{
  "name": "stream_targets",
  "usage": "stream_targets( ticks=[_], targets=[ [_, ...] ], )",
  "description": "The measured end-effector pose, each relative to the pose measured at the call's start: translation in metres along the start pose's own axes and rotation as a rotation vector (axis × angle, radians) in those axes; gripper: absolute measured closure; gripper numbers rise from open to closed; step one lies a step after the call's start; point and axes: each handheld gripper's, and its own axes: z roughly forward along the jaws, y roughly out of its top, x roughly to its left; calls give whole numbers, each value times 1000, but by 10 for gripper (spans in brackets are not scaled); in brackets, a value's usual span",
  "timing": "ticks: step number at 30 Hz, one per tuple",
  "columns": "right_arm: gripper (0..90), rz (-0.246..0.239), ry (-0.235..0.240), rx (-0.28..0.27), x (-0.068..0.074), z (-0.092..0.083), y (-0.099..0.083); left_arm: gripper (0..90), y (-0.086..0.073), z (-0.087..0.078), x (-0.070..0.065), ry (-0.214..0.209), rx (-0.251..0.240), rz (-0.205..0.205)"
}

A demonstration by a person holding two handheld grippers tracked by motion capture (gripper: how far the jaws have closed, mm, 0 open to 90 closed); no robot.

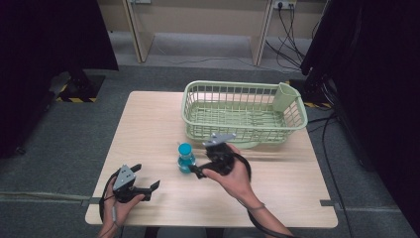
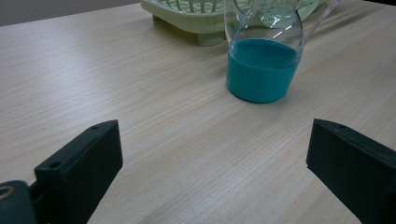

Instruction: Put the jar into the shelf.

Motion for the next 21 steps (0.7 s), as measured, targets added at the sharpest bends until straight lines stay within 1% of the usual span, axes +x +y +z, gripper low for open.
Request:
stream_targets(
  ticks=[1, 2, 4, 5, 6, 7, 8, 9, 10, 13, 16, 17, 19, 20, 21],
  targets=[
    [75, -3, -2, 5, -2, -11, -13, 32, 0, 0, 0, 1, 0, 0],
    [73, 7, -7, 13, -4, -21, -26, 32, 0, 0, 0, 1, 0, 0],
    [72, 15, -42, 26, -7, -41, -53, 32, 0, 0, 0, 2, 0, -1],
    [72, 15, -42, 26, -7, -41, -53, 32, 0, 0, 0, 4, 0, -1],
    [72, 32, -71, 39, -9, -59, -77, 32, 0, 0, 0, 5, 0, 0],
    [72, 32, -71, 39, -9, -59, -77, 32, 0, 0, 0, 6, 1, 2],
    [72, 39, -87, 42, -9, -66, -87, 32, 0, 0, 0, 6, 2, 2],
    [72, 47, -116, 47, -8, -79, -101, 32, 0, 0, 0, 7, 5, 4],
    [72, 44, -127, 51, -8, -84, -106, 33, 0, 0, -1, 8, 5, 5],
    [72, 42, -140, 35, -7, -93, -107, 33, 0, 0, -1, 10, 3, 8],
    [75, 18, -144, 17, -5, -95, -99, 33, 0, 0, -1, 10, 1, 4],
    [75, 18, -144, 17, -5, -95, -99, 33, 0, 0, -1, 10, 1, 4],
    [76, 4, -146, 6, -5, -93, -91, 33, 0, 0, -1, 9, 1, 4],
    [79, -13, -145, -4, -5, -91, -82, 33, 0, 0, -1, 9, 1, 5],
    [80, -20, -143, -6, -4, -89, -77, 32, 0, 0, -1, 9, 0, 4]
  ],
)
